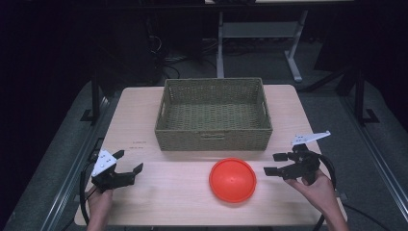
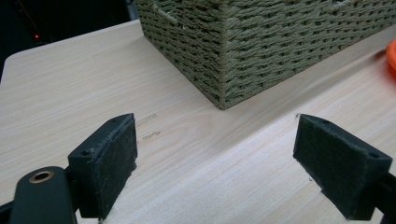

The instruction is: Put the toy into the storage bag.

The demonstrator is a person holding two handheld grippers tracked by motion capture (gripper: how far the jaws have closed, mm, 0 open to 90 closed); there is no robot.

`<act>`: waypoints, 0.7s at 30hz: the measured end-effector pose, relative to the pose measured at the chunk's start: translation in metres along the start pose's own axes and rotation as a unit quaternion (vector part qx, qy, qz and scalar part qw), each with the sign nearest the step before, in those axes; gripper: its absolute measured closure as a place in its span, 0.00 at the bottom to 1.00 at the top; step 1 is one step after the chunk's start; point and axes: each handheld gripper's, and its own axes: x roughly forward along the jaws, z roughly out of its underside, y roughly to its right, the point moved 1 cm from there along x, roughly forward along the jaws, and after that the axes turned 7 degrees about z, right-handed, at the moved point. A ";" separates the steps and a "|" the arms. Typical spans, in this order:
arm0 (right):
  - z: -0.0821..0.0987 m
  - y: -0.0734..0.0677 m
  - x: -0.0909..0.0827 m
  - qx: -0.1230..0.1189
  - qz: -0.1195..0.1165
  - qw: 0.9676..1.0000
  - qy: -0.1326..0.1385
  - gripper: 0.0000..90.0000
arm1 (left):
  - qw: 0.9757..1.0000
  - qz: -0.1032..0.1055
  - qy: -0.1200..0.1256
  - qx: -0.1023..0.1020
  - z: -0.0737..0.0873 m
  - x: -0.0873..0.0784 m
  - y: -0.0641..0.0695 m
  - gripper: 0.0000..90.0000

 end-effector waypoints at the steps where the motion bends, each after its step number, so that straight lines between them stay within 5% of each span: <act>1: -0.001 -0.001 0.001 -0.002 0.000 1.000 0.000 0.18 | 1.000 -0.001 -0.002 0.002 0.000 0.000 0.000 0.14; 21: -0.022 -0.010 0.041 -0.008 -0.012 0.998 -0.056 0.21 | 1.000 0.004 -0.001 -0.003 0.001 0.000 -0.001 0.14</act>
